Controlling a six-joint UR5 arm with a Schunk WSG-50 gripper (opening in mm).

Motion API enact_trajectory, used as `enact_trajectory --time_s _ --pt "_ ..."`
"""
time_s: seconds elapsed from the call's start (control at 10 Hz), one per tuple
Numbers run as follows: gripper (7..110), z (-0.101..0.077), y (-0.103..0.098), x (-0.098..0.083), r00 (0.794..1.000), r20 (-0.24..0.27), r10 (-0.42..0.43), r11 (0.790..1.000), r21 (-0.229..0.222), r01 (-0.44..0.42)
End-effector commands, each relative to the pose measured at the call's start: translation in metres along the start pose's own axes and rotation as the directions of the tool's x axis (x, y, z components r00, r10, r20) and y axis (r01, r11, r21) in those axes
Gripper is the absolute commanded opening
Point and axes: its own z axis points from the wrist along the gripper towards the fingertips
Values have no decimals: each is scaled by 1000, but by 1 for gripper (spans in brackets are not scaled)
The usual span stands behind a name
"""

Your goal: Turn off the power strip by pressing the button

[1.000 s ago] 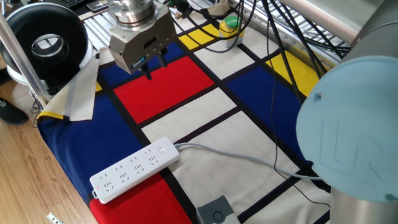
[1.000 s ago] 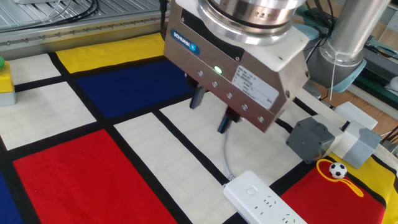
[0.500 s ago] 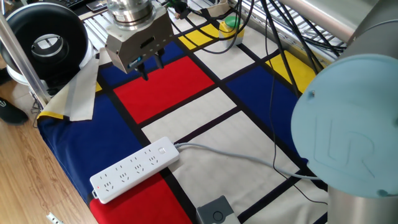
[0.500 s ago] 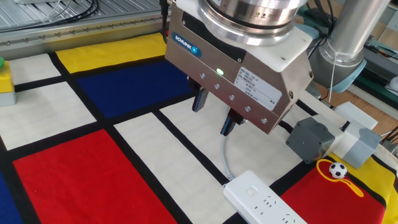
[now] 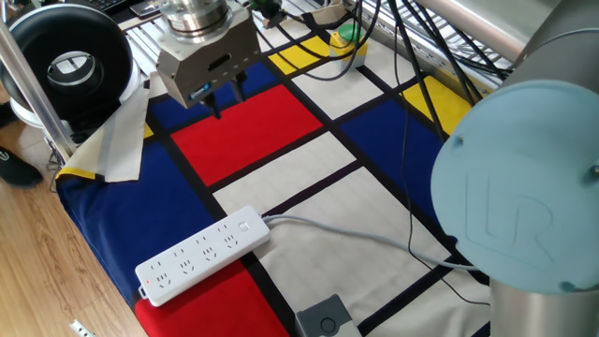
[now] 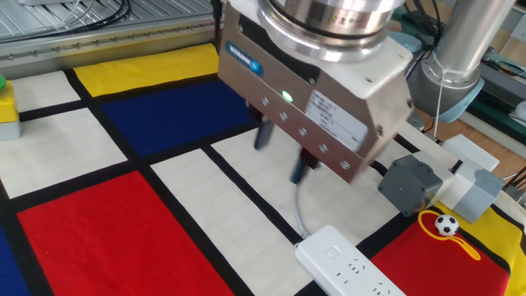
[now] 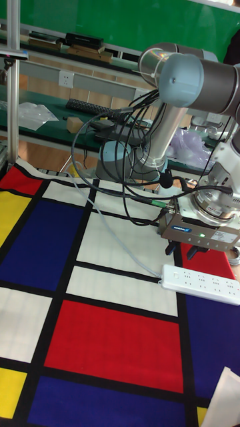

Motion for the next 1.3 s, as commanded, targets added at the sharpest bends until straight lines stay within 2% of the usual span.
enact_trajectory --time_s 0.0,0.1,0.3,0.4,0.6,0.7,0.8,1.0,1.2 --pt "44 -7 12 -5 999 1 36 998 -52 -36" --pt "22 -9 4 -8 1000 0 12 1000 -29 -12" --pt "22 -3 -7 -11 999 2 52 999 14 -52" --pt "22 3 -5 -14 998 1 68 998 17 -68" --pt "22 15 8 -19 999 -5 43 999 -32 -44" --pt "44 15 1 -20 1000 -5 30 999 -14 -30" --pt "44 14 -10 -19 1000 -7 17 999 30 -16" --pt "44 14 -3 -21 1000 -2 17 1000 -5 -17" --pt "44 13 6 -29 999 33 5 999 -40 -4"
